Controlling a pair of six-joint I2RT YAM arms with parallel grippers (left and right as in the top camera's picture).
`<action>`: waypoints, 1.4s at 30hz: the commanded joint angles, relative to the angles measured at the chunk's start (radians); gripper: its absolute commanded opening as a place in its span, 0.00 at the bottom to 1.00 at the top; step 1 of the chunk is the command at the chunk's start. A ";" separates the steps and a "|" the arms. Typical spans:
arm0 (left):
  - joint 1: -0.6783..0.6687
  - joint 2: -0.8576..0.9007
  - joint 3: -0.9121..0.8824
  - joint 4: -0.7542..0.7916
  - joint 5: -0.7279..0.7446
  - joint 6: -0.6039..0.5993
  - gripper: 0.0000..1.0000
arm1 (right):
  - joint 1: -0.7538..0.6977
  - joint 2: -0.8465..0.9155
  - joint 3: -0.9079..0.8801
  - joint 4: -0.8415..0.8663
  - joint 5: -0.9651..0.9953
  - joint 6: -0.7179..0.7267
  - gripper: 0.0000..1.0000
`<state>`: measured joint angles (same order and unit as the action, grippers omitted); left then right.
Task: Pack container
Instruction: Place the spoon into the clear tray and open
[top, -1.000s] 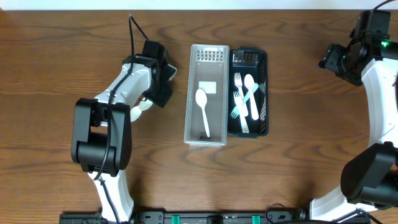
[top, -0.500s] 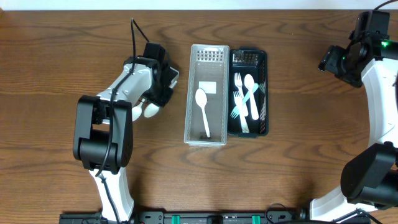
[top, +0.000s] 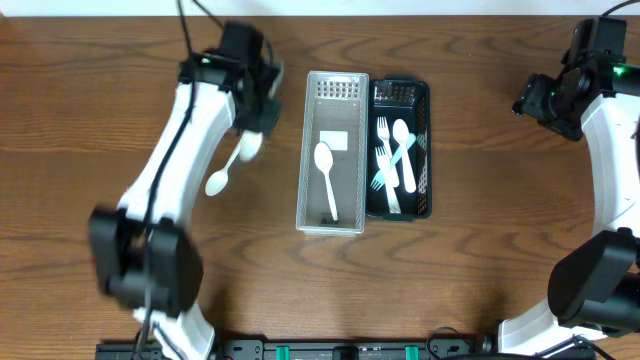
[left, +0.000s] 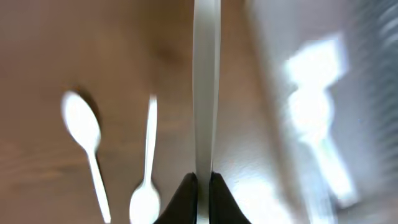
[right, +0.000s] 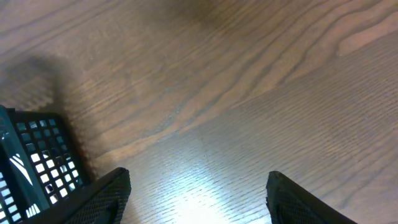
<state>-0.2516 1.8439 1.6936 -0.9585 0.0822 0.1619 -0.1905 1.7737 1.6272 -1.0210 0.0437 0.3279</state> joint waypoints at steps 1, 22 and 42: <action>-0.089 -0.079 0.025 0.032 0.012 -0.178 0.06 | -0.009 0.005 -0.006 -0.001 0.000 -0.011 0.73; -0.224 0.034 0.019 0.056 -0.005 -0.220 0.58 | -0.008 0.005 -0.006 -0.001 0.000 -0.011 0.76; 0.175 0.261 -0.065 -0.080 -0.093 0.159 0.55 | -0.008 0.005 -0.006 -0.001 0.000 -0.011 0.76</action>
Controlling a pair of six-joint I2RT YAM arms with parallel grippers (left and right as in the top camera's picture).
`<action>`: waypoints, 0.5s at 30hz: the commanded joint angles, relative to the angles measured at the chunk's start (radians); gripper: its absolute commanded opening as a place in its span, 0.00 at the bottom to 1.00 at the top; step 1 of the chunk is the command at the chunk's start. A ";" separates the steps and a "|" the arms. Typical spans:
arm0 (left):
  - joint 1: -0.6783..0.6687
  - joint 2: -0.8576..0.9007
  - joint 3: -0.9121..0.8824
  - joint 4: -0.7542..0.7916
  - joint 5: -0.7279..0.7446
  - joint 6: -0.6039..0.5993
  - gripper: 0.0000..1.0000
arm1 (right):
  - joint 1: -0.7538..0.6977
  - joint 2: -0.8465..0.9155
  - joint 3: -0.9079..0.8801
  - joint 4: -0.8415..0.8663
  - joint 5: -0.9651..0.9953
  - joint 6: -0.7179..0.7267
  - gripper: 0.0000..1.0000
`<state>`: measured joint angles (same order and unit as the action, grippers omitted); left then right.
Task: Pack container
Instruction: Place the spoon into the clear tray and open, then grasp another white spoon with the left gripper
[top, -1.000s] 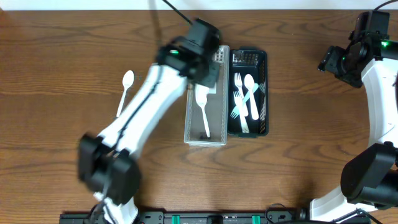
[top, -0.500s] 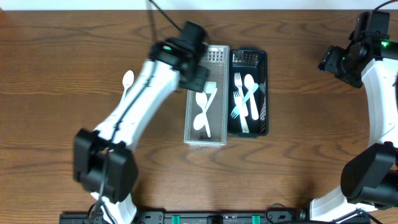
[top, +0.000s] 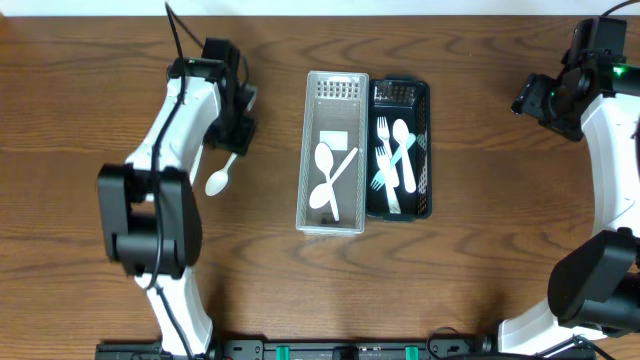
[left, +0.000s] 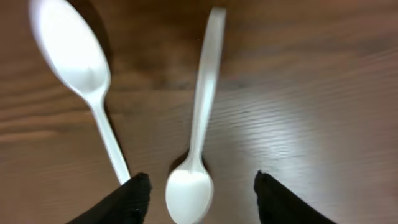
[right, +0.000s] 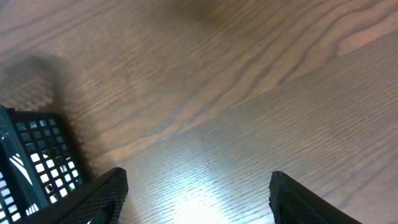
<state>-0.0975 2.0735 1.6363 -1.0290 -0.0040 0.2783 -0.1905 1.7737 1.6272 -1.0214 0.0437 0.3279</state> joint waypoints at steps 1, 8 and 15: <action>0.026 0.043 -0.008 -0.010 -0.006 0.043 0.54 | -0.008 0.005 -0.006 0.000 0.000 -0.011 0.76; 0.029 0.126 -0.010 -0.008 -0.004 0.058 0.50 | -0.008 0.005 -0.006 0.000 0.000 -0.011 0.76; 0.029 0.169 -0.010 -0.010 0.035 0.058 0.39 | -0.008 0.005 -0.006 0.000 0.000 -0.011 0.76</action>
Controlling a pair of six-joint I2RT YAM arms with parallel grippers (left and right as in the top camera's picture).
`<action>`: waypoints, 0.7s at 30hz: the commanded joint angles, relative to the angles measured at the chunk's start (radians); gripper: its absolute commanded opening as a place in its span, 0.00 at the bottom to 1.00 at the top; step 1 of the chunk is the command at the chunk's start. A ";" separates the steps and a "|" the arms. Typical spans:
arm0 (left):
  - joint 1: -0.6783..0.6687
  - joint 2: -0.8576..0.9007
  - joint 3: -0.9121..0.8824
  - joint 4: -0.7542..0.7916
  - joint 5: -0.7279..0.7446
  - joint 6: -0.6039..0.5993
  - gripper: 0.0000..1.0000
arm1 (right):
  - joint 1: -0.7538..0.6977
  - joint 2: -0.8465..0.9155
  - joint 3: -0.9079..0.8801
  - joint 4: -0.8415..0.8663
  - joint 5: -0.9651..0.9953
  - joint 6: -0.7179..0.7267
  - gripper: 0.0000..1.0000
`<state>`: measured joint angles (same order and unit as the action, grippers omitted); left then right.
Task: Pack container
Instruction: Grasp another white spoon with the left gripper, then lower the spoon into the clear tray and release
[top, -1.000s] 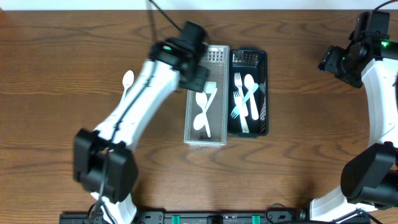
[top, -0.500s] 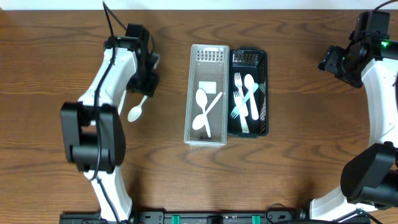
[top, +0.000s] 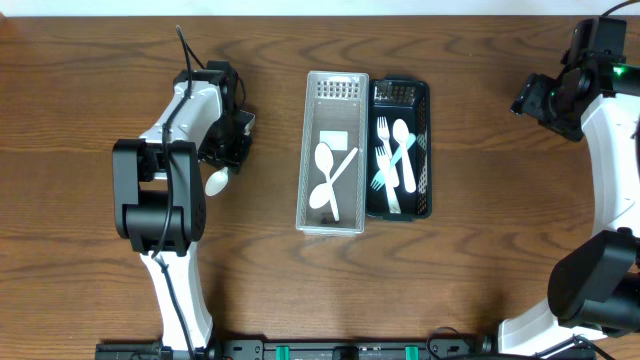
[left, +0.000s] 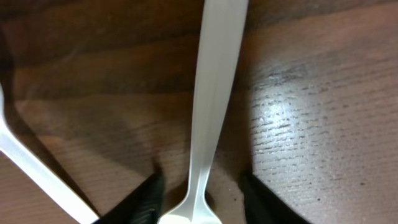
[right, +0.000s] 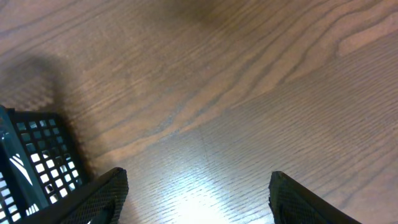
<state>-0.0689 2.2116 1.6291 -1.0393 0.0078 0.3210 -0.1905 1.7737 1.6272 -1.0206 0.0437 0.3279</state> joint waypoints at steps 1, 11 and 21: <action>-0.001 0.031 -0.004 -0.002 0.032 0.014 0.38 | -0.008 0.005 -0.006 -0.001 0.000 -0.011 0.76; -0.055 -0.055 0.069 -0.163 0.033 -0.071 0.06 | -0.008 0.005 -0.006 -0.001 0.000 -0.011 0.75; -0.302 -0.306 0.197 -0.117 0.209 -0.261 0.06 | -0.008 0.005 -0.006 0.000 0.000 -0.011 0.75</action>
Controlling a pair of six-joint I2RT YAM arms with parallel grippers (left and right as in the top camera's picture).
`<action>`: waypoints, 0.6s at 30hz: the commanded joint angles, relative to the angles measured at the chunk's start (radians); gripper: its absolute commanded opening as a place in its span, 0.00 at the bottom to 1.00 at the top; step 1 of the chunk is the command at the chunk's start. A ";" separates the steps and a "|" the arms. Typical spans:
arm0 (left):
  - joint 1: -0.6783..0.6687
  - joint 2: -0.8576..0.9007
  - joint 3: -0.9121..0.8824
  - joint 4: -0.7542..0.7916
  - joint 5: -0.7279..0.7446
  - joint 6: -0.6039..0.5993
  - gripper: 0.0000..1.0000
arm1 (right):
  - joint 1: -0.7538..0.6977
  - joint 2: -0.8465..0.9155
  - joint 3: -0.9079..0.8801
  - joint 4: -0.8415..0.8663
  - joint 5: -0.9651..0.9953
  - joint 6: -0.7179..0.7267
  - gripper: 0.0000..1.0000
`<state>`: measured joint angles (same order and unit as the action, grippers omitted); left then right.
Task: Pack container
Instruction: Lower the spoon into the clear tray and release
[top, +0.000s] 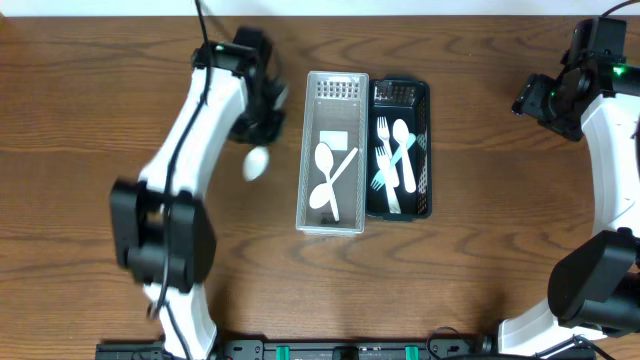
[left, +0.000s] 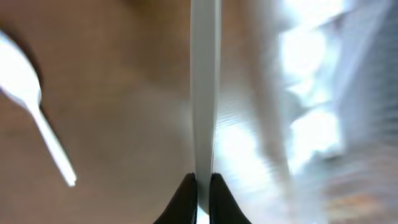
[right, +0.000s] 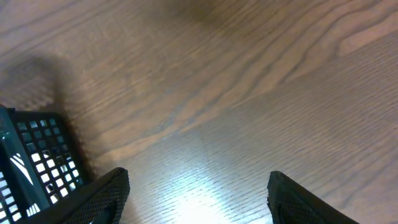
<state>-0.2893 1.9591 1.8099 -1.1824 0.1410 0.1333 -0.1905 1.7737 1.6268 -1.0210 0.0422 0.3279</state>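
Observation:
My left gripper (left: 204, 177) is shut on the handle of a white plastic spoon (left: 204, 87) and holds it above the wood. From overhead, the left gripper (top: 262, 112) hangs just left of the grey tray (top: 306, 150), with the held spoon's bowl (top: 255, 163) below it. Two white spoons (top: 326, 175) lie crossed in that tray. One more white spoon (left: 31, 112) lies on the table to the left. My right gripper (right: 198, 186) is open over bare wood at the far right, and so is the right gripper (top: 540, 100) overhead.
A black mesh basket (top: 424, 150) stands against the tray's right side, holding white and teal forks (top: 392, 160). Its corner (right: 37, 168) shows at the lower left of the right wrist view. The table's far edge runs along the top of the overhead view.
My left gripper was open and low, its fingers either side of a spoon handle on the table. Now it is shut on that handle, higher up and further right, beside the tray.
First my left gripper held a spoon beside the tray, which had one spoon in it. Then the tray had two spoons and the gripper stood open over two spoons on the table. It then straddled one handle, and now holds that spoon by the tray. The right arm stayed still.

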 joint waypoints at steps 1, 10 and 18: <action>-0.113 -0.057 0.016 0.050 0.076 -0.076 0.06 | -0.008 0.005 -0.006 0.000 0.002 -0.011 0.75; -0.267 0.050 -0.019 0.155 -0.003 -0.177 0.15 | -0.008 0.005 -0.006 -0.001 0.002 -0.011 0.75; -0.211 0.021 0.011 0.125 -0.098 -0.175 0.85 | -0.008 0.005 -0.006 0.000 0.002 -0.011 0.75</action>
<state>-0.5426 2.0411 1.7905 -1.0454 0.1299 -0.0307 -0.1905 1.7737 1.6268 -1.0210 0.0414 0.3279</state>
